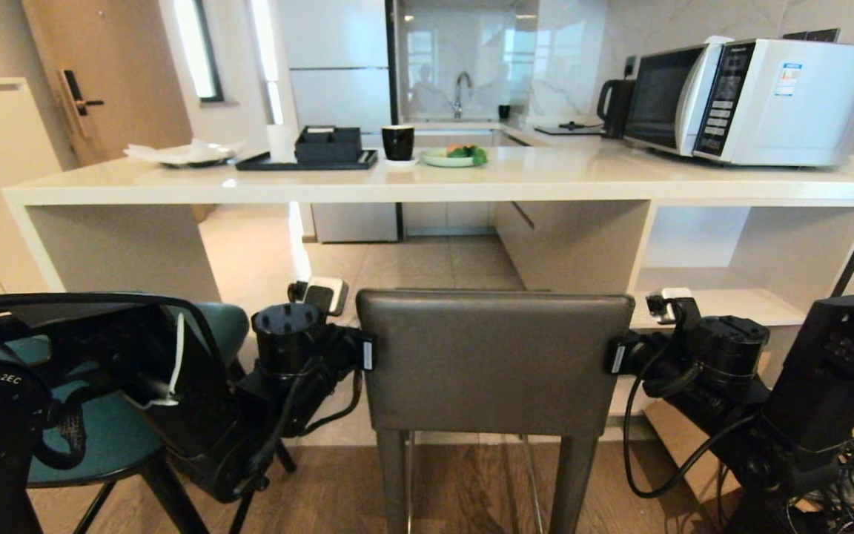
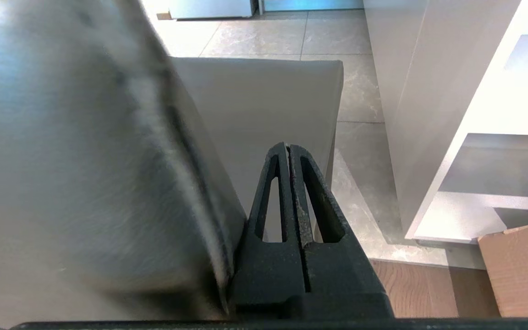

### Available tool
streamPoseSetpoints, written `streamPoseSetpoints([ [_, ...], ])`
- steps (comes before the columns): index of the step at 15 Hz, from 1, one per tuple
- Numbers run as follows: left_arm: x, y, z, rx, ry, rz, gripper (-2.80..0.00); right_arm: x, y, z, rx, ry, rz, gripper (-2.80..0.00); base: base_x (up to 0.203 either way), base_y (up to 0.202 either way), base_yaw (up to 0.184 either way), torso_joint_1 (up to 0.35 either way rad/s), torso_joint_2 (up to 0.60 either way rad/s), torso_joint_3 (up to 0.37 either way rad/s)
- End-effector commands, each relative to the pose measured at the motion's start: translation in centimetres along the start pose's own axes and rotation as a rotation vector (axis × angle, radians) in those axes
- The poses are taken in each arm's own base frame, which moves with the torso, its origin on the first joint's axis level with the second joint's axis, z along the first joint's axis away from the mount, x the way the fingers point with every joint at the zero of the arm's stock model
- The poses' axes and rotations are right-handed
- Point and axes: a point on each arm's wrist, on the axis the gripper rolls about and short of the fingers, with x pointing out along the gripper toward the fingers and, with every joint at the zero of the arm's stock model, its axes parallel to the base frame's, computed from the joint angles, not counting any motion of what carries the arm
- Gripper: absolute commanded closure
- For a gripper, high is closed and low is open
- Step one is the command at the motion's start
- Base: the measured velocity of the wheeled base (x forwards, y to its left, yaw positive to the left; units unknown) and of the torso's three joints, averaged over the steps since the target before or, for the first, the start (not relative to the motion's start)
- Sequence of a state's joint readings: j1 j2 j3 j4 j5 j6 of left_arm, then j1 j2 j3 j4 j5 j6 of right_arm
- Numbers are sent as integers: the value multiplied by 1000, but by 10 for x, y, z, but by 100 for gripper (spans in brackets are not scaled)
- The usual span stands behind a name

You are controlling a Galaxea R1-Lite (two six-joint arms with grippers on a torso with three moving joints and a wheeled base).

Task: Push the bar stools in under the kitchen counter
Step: Push the gray chair back under the dining table

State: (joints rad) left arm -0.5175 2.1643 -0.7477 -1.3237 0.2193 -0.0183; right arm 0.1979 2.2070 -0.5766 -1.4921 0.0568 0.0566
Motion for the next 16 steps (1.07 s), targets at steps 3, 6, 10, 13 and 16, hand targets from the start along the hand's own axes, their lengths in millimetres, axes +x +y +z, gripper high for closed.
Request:
streamPoseSetpoints([
  [3, -22, -13, -31, 25, 82, -47, 0, 3, 3, -4, -10, 11, 5, 0, 0, 0, 0, 0, 0, 0],
  [6, -26, -37, -53, 36, 125, -112, 0, 6, -1, -13, -26, 42, -5, 0, 0, 0, 0, 0, 0, 0],
  [10, -7, -57, -69, 30, 120, -139, 0, 11, -14, -12, -61, 43, -44, 0, 0, 0, 0, 0, 0, 0],
  [13, 6, -49, -62, 17, 101, -110, 0, 11, -12, -9, -82, 43, -40, 0, 0, 0, 0, 0, 0, 0],
  [16, 10, -30, -60, -3, 70, -67, 0, 8, -2, -8, -97, 43, -15, 0, 0, 0, 0, 0, 0, 0],
])
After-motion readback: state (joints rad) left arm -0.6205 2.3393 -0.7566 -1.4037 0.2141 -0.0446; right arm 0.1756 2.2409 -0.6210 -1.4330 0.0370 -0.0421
